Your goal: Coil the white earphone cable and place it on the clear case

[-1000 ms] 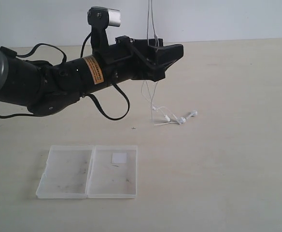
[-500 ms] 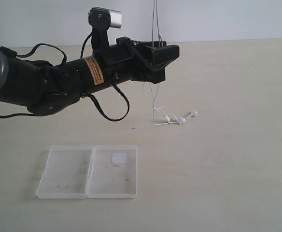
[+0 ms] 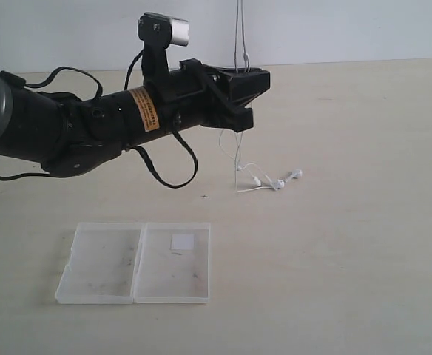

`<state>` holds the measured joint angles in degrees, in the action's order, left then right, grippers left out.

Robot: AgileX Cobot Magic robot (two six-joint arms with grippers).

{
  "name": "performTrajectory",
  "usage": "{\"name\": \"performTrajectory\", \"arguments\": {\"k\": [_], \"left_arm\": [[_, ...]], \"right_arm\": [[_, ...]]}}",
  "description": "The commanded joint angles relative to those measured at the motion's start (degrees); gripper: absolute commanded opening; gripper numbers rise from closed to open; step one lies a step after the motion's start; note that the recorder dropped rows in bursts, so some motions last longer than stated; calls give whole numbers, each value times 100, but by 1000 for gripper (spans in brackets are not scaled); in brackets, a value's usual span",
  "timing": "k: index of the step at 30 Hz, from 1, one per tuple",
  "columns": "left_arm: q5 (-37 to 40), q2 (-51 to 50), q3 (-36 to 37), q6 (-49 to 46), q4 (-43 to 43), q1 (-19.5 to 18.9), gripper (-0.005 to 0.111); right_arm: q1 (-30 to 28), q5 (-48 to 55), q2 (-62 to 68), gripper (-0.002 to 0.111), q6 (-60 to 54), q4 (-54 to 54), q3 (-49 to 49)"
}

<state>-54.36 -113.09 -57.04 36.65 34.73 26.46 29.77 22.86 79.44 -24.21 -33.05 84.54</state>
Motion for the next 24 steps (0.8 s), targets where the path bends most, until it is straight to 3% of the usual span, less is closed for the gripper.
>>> {"name": "performTrajectory", "arguments": {"k": [1, 5, 12, 24], "left_arm": [[25, 101, -38, -43, 38, -38, 0], [65, 163, -38, -17, 162, -154, 0], [325, 277, -38, 730, 1130, -475, 0], [494, 477, -38, 761, 1416, -502, 0]], "right_arm": [[-26, -69, -30, 0, 77, 142, -18], [-26, -69, -39, 0, 834, 1010, -18], [-26, 9, -271, 0, 2465, 2912, -18], [-26, 415, -370, 0, 2605, 3142, -18]]}}
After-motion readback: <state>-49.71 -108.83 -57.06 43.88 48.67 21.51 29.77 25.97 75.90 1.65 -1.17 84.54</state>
